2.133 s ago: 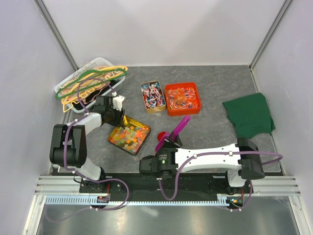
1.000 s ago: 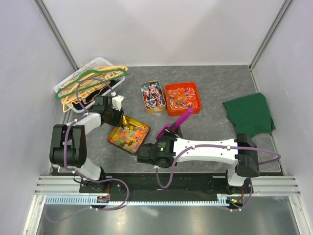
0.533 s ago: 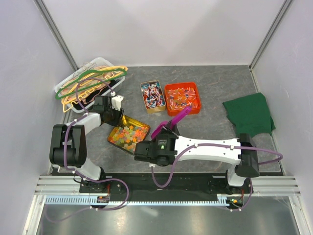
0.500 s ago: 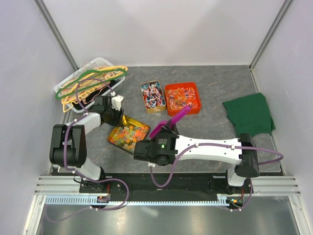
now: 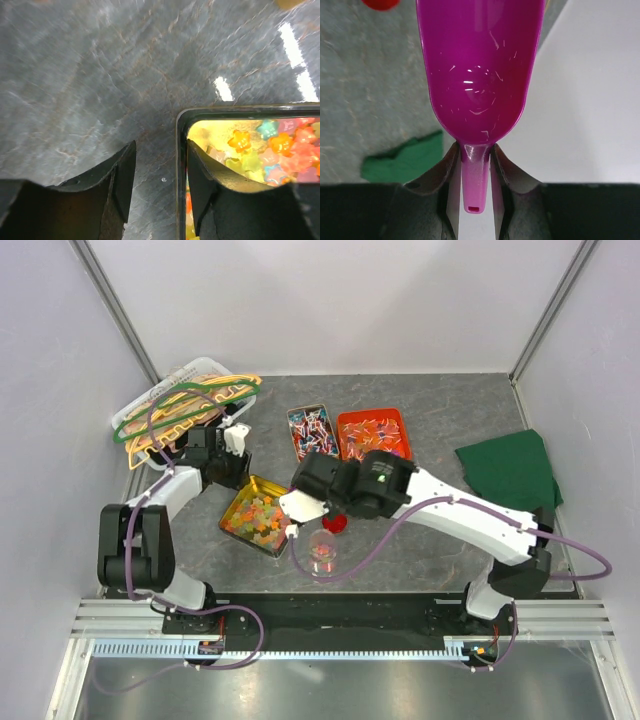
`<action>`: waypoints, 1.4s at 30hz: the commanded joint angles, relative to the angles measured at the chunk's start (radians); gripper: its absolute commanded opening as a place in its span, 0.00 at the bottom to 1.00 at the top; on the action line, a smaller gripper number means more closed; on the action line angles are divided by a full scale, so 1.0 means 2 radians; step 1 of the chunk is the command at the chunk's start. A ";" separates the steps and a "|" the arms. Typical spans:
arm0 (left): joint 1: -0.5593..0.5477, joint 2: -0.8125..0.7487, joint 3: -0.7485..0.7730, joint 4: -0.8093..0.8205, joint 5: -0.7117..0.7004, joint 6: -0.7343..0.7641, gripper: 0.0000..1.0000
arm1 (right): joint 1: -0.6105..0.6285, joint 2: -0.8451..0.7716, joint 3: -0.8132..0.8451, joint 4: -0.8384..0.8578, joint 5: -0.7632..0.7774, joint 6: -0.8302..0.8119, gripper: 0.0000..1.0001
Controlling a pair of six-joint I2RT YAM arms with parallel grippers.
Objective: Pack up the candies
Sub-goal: Place the fake candies in the packing bottle, then move the packing bottle to the center of the board.
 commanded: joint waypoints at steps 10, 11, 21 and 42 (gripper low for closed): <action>-0.030 -0.244 0.021 -0.132 0.264 0.112 0.81 | -0.056 -0.076 -0.010 -0.054 -0.218 0.041 0.00; -0.041 -0.256 0.013 -0.142 0.265 0.120 0.85 | -0.067 -0.077 0.013 -0.053 -0.224 0.040 0.00; -0.176 -0.280 -0.052 -0.207 0.244 0.184 0.88 | -0.321 -0.171 -0.065 0.029 -0.354 0.001 0.00; -0.284 -0.162 0.034 -0.168 0.199 0.110 0.77 | -0.446 -0.352 -0.331 0.215 -0.396 0.101 0.00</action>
